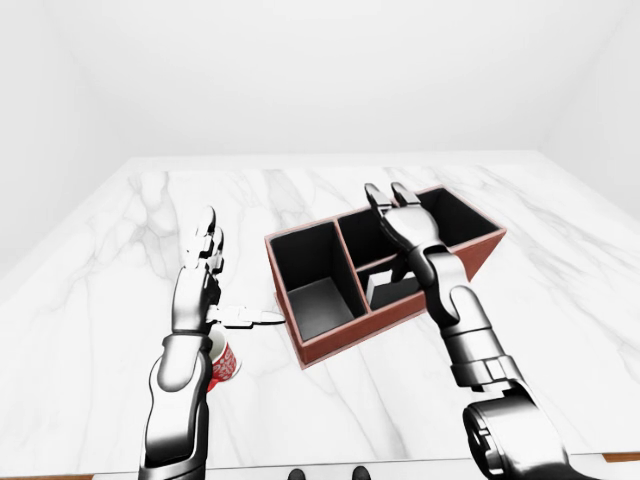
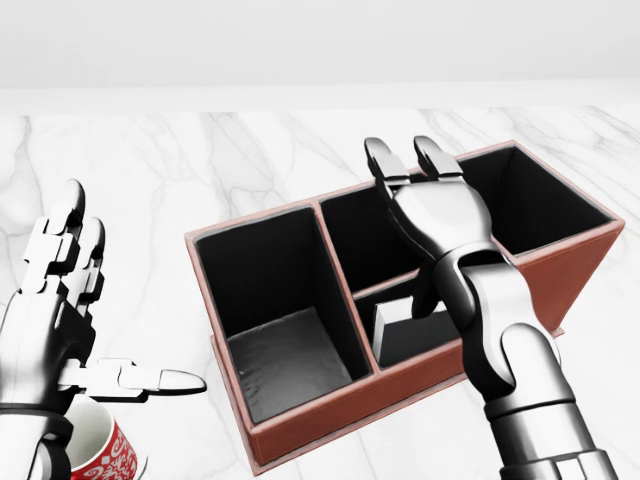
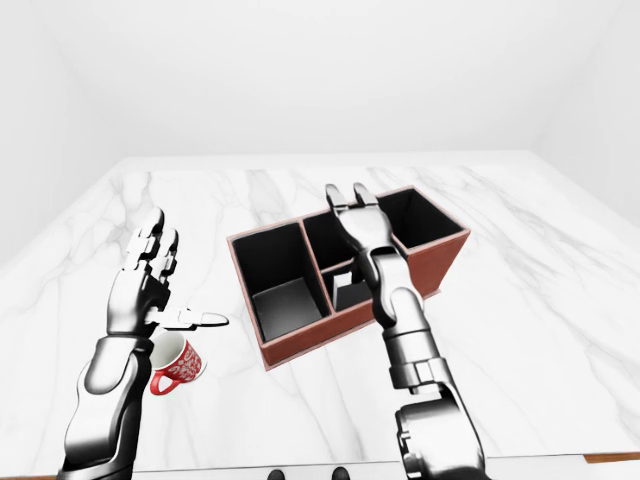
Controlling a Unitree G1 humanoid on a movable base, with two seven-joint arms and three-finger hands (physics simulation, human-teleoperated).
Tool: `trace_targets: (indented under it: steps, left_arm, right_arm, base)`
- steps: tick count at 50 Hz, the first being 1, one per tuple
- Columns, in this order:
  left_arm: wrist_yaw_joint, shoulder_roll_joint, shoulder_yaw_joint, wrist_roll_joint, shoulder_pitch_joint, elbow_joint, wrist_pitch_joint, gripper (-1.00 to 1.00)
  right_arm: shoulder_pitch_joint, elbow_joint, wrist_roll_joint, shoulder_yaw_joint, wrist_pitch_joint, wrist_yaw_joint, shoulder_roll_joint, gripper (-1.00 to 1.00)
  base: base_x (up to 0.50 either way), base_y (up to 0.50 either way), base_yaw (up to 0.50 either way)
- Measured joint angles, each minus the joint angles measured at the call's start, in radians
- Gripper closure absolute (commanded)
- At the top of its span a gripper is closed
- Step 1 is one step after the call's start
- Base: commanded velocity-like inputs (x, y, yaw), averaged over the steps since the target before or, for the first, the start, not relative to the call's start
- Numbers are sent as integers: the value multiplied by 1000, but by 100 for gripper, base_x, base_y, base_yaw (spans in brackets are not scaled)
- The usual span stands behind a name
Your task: Pick up the book and place it in the back compartment of the caddy.
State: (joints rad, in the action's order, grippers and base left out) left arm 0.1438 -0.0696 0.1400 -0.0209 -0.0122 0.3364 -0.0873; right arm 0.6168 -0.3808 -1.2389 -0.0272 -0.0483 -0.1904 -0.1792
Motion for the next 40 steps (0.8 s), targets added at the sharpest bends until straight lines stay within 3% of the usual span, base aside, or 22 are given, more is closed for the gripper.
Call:
trace_targets:
  steps: [30,40]
  left_arm:
    - [2,2,-2,-2,7,10,0,-100]
    - [3,2,1,1,6,22,0,-100]
  right_arm:
    - [-240,553,270,67,136,-144,32,-100]
    - [-330,689,350,86,136,-145,47,-100]
  base:
    - [0,0,0]
    - [0,0,0]
